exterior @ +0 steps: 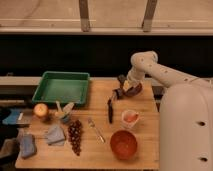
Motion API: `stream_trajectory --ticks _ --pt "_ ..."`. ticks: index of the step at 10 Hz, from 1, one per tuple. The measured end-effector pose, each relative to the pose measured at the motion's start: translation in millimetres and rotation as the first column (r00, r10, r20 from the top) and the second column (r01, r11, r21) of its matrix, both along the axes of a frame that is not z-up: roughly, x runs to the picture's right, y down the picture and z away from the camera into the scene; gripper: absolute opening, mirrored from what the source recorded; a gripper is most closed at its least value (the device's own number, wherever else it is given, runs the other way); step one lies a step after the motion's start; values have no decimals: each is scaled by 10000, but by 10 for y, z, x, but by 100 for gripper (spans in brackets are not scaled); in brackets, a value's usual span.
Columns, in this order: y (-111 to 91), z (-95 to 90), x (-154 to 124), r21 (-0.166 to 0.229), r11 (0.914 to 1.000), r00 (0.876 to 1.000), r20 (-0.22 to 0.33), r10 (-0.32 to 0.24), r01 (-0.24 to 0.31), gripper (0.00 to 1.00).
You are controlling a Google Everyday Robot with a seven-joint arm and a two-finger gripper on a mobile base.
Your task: Wipe purple bowl with eraser
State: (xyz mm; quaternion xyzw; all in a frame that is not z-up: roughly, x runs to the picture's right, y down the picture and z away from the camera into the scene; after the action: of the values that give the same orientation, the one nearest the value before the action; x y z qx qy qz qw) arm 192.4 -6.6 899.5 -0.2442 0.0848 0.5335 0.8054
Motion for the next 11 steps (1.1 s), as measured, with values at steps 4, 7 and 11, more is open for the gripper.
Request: stream_trajectory --ticks 4,7,11 --pt "18 -129 611 179 9977 9937 -894 670 -657 9" --pt "-228 64 708 354 9966 9921 -985 781 -750 9" --pt "-391 184 172 435 9984 9987 -341 380 -365 9"
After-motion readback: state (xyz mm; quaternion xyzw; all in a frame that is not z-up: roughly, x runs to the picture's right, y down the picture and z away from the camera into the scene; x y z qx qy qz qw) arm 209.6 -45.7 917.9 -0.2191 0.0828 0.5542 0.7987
